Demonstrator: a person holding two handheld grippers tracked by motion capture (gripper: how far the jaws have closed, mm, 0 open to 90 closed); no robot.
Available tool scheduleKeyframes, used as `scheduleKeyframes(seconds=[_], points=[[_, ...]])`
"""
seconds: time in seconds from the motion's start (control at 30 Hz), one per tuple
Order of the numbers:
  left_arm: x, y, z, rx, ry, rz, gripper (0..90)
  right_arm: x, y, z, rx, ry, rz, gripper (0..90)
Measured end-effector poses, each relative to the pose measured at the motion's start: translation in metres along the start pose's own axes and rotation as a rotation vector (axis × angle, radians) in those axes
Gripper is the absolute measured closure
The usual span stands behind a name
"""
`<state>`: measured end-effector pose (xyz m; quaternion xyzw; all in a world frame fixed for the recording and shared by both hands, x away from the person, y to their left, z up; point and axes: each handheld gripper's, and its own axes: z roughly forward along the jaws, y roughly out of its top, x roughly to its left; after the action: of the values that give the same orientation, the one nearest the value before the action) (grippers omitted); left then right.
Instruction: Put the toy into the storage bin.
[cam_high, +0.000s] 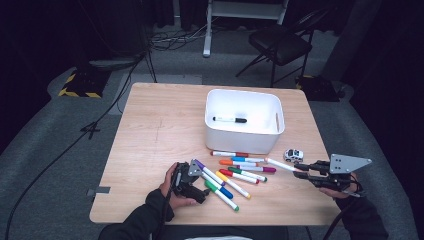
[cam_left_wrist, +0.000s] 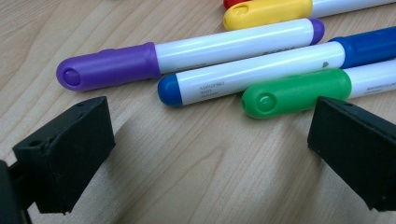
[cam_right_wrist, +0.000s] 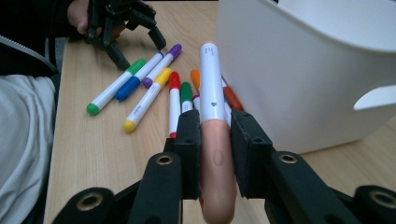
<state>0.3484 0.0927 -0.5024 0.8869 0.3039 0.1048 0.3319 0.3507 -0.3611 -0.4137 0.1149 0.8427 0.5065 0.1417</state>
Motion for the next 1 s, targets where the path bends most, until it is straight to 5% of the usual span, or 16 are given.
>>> scheduleKeyframes(seconds=[0.57, 1.0], points=[[0.0, 0.0, 0.0, 0.0, 0.0, 0.0, 0.7, -0.033, 0.067, 0.012, -0.065, -0.027, -0.07, 74.1], [0.0, 0.0, 0.0, 0.001, 0.002, 0.001, 0.7, -0.063, 0.103, 0.032, -0.036, -0.062, -0.072, 74.1]])
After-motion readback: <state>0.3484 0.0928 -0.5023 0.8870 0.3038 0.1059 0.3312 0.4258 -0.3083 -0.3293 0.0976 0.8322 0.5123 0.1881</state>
